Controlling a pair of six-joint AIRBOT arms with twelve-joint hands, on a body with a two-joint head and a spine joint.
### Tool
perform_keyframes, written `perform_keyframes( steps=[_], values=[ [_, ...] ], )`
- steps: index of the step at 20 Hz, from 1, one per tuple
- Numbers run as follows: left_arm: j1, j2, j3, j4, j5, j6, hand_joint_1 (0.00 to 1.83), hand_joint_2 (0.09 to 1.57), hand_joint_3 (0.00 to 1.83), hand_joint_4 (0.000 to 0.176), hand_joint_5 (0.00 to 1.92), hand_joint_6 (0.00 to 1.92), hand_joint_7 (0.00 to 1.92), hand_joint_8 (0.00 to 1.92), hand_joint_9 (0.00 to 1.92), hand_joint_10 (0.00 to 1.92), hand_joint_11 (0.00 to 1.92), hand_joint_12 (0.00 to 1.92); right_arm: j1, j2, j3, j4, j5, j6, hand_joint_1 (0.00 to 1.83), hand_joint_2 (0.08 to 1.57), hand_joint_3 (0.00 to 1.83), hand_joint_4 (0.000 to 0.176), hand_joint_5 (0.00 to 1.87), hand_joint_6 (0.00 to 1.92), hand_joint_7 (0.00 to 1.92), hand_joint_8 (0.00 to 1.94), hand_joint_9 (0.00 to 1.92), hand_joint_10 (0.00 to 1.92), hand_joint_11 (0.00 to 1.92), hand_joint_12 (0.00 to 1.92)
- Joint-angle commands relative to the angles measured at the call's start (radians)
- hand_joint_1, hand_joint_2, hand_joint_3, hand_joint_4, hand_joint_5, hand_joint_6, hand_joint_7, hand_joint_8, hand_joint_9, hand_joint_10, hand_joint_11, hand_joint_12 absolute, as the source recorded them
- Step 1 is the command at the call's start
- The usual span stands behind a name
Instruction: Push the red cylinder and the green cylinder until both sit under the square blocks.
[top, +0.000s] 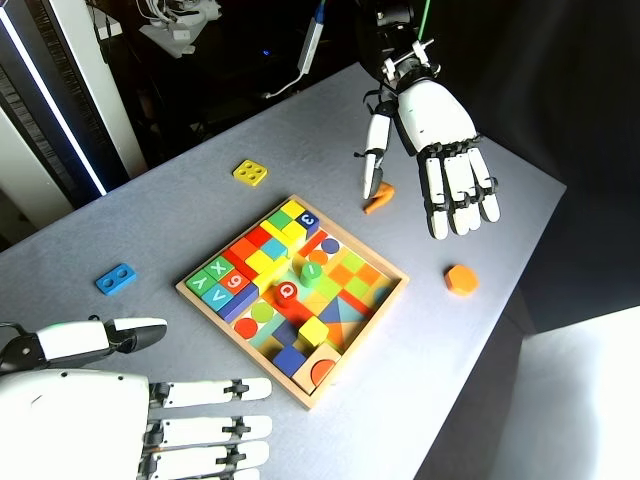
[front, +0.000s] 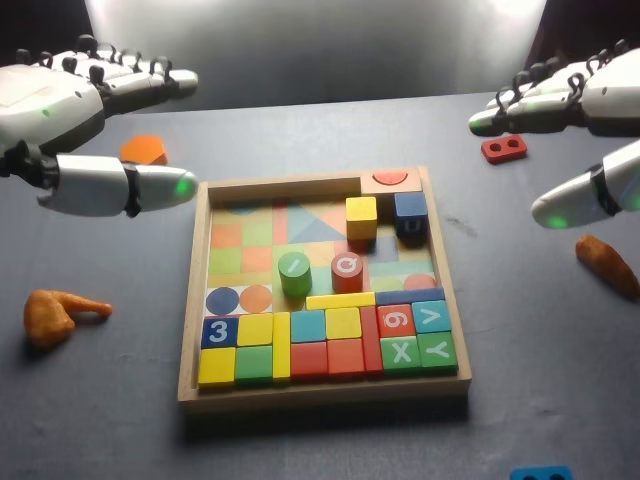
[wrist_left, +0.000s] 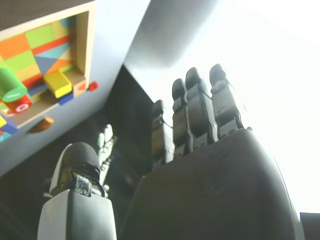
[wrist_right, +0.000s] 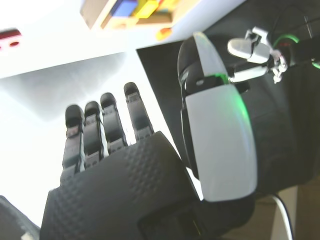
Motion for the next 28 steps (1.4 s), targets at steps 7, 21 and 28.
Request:
perform_keyframes(
  steps=[7,21,28],
  values=[
    [-0.012,-0.006,0.007,-0.014,-0.113,0.0,0.0,1.06,0.0,0.172,0.01,0.0,0.0,0.0,0.0,0.0,0.0,0.13,0.014,-0.013,0.004,0.005,0.029,0.033,0.16,1.07,0.0,0.037,0.1,0.0,0.0,0.0,0.02,0.0,0.0,0.72],
    [-0.023,-0.01,0.02,-0.015,-0.111,-0.001,0.0,1.06,0.0,0.17,0.02,0.0,0.0,0.0,0.0,0.0,0.0,0.15,0.035,-0.044,0.004,-0.001,0.077,0.036,0.22,1.06,0.0,0.105,0.44,0.01,0.02,0.0,0.0,0.0,0.0,0.36],
    [-0.028,-0.026,0.034,-0.017,-0.097,-0.001,0.0,1.04,0.0,0.176,0.02,0.0,0.0,0.0,0.0,0.0,0.0,0.23,0.051,-0.079,0.004,-0.043,0.103,0.047,0.21,1.06,0.0,0.118,0.51,0.0,0.04,0.0,0.0,0.0,0.0,0.46]
  ],
)
